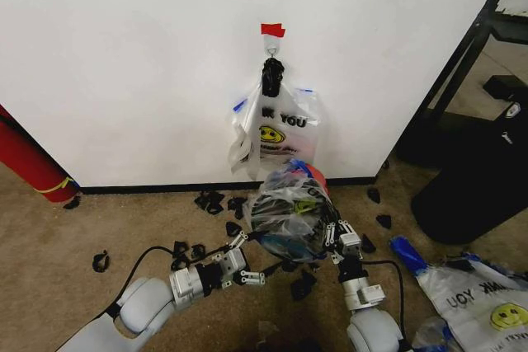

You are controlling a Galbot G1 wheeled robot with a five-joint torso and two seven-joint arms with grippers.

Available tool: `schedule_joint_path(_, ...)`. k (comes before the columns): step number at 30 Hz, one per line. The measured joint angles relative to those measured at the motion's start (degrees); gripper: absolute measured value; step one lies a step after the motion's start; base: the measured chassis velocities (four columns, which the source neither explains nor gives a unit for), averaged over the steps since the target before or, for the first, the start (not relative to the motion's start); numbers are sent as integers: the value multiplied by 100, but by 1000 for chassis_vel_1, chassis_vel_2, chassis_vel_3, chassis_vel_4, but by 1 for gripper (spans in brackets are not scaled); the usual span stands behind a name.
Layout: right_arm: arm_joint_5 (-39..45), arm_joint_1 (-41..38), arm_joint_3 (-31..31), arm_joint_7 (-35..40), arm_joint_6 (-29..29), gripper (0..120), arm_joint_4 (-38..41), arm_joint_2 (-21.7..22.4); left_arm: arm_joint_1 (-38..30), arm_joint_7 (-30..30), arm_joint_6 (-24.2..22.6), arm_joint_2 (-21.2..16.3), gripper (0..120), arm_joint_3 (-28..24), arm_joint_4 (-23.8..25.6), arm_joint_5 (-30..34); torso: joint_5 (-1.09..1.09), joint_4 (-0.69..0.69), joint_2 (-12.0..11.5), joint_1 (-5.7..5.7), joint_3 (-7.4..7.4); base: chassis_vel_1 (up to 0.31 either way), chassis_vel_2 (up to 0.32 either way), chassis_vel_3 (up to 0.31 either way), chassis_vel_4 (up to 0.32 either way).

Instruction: Pick up the garbage bag from the wall and place it over the trash bin.

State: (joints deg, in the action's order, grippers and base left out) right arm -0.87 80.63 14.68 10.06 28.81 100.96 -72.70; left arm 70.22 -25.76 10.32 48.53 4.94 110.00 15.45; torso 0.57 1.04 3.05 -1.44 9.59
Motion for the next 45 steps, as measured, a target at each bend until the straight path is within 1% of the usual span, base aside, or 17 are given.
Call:
schedule_joint_path(3, -216, 13, 25, -38, 121, 0, -11, -46, -28, 66, -93, 13, 64, 10, -66, -84, 0, -1, 0, 0, 0, 0, 0, 0, 0)
schedule_joint_path(11, -309, 34, 18, -122, 180, 0, 55, -65, -45, 183, -194, 78, 63, 21, -211, -350, 0, 0, 0, 0, 0, 0, 0, 0, 0)
schedule_joint_path(13, -322, 45, 18, -133, 194, 0, 69, -66, -48, 202, -216, 85, 56, 21, -212, -412, 0, 0, 0, 0, 0, 0, 0, 0, 0)
schedule_joint_path(14, -342, 50, 21, -142, 208, 0, 71, -68, -50, 213, -226, 86, 52, 21, -212, -437, 0, 0, 0, 0, 0, 0, 0, 0, 0)
schedule_joint_path(15, -342, 50, 21, -142, 208, 0, 71, -68, -50, 213, -226, 86, 52, 21, -212, -437, 0, 0, 0, 0, 0, 0, 0, 0, 0)
schedule_joint_path(21, -411, 51, 57, -151, 252, 0, 71, -85, -24, 238, -264, 77, 25, 20, -144, -553, 0, 0, 0, 0, 0, 0, 0, 0, 0)
schedule_joint_path(23, -411, 49, 59, -151, 252, 0, 71, -85, -19, 235, -263, 76, 23, 20, -137, -565, 0, 0, 0, 0, 0, 0, 0, 0, 0)
schedule_joint_path(26, -411, 34, 69, -145, 251, 0, 71, -87, 6, 181, -258, 76, 8, 20, -78, -612, 0, 0, 0, 0, 0, 0, 0, 0, 0)
schedule_joint_path(28, -409, 27, 78, -142, 248, 0, 69, -85, 9, 157, -252, 74, 2, 24, -53, -616, 0, 0, 0, 0, 0, 0, 0, 0, 0)
schedule_joint_path(29, -406, 23, 84, -139, 246, 0, 63, -85, 10, 143, -248, 72, 0, 29, -41, -616, 0, 0, 0, 0, 0, 0, 0, 0, 0)
schedule_joint_path(35, -266, 13, 73, -101, 160, 0, 48, -82, 28, 67, -100, 66, 0, 53, -34, -558, 0, 0, 0, 0, 0, 0, 0, 0, 0)
schedule_joint_path(36, -128, 7, 49, -71, 76, 0, 44, -74, 39, -1, -7, 62, 0, 66, -39, -516, 0, 0, 0, 0, 0, 0, 0, 0, 0)
schedule_joint_path(39, 784, -28, -98, 122, -450, 0, 66, -15, 66, -443, 381, 40, 0, 126, -126, -404, 0, -1, 0, 0, 0, 0, 0, 0, 0)
schedule_joint_path(40, 784, -28, -98, 122, -450, 0, 66, -15, 66, -443, 381, 40, 0, 126, -126, -404, 0, -1, 0, 0, 0, 0, 0, 0, 0)
schedule_joint_path(41, 1091, -36, -135, 184, -614, 0, 90, 6, 68, -630, 485, 36, 0, 153, -160, -394, 0, 0, 0, 0, 0, 0, 0, 0, 0)
schedule_joint_path(43, 1956, -54, -228, 364, -1069, 0, 204, 73, 62, -1198, 766, 32, 0, 250, -312, -455, 0, 0, 0, 0, 0, 0, 0, 0, 0)
schedule_joint_path(45, 2381, -55, -267, 450, -1256, 0, 293, 107, 40, -1375, 874, 36, 0, 286, -410, -557, 0, -1, 0, 0, 0, 0, 0, 0, 0)
